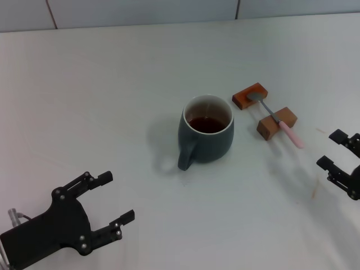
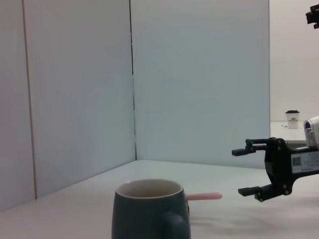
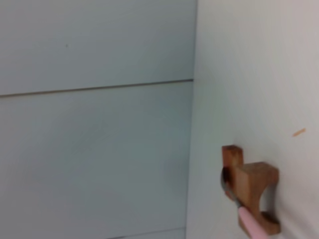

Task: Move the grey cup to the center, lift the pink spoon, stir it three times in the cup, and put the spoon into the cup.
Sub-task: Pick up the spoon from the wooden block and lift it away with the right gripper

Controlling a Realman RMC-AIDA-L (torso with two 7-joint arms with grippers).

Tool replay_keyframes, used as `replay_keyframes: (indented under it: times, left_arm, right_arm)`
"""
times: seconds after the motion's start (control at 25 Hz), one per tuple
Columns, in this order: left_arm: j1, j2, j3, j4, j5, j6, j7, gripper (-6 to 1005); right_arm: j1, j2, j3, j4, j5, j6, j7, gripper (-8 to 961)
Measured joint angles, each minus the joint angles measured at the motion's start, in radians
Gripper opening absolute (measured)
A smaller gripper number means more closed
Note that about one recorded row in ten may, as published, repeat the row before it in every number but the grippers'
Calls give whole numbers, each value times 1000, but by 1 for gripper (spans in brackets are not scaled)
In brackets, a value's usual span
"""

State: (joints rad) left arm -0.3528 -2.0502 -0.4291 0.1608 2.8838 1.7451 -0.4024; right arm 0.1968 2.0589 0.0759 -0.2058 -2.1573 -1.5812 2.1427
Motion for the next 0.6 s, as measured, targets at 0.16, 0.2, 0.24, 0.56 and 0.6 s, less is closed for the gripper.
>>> replay_keyframes:
  times: [0.16,0.2,0.24,0.56,0.6]
  left_arm:
    - [0,-1,-2,4,0,2,1,805]
    - [0,-1,-2,4,0,2,1,805]
    - [-2,-3,-3,6,0,3,3,805]
    - [-5,-4,-4,6,-2,11,0,805]
    - [-5,-4,-5,6,-4,14,-1,805]
  right_arm:
    - [17,13,-4,1,-1,36,-4,755]
    - [22,14,-5,4,-2,44,-5,754]
    - [28,15,-7,8,-3,52,-5,754]
    - [57,17,-7,45,-3,102,-22,752]
    - [61,17,-7,47,-3,105,-25,752]
